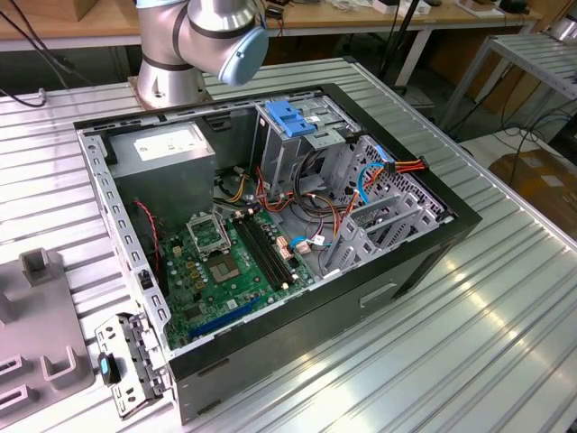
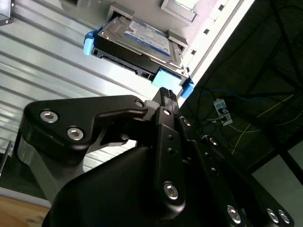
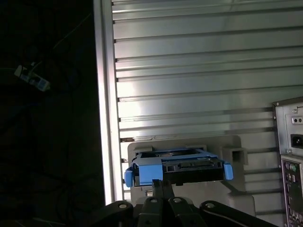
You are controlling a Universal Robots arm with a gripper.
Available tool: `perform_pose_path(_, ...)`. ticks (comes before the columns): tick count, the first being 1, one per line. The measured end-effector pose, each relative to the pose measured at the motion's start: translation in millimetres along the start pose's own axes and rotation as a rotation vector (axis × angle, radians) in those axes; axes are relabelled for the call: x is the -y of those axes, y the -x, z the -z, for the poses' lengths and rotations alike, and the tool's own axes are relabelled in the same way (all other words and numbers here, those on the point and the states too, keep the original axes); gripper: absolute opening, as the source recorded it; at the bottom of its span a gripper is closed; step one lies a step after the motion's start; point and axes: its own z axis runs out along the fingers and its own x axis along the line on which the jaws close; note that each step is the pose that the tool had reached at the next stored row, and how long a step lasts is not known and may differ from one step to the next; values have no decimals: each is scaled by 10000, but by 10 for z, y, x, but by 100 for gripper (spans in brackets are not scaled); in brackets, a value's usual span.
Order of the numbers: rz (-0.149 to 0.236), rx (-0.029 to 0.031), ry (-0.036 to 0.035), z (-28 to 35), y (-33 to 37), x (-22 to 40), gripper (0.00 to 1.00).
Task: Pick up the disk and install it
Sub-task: 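Reach for the disk, then pick up the disk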
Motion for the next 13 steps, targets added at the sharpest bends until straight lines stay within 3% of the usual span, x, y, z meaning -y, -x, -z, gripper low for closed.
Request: perform_pose_path(13,0,1,0,0,-8,0,11)
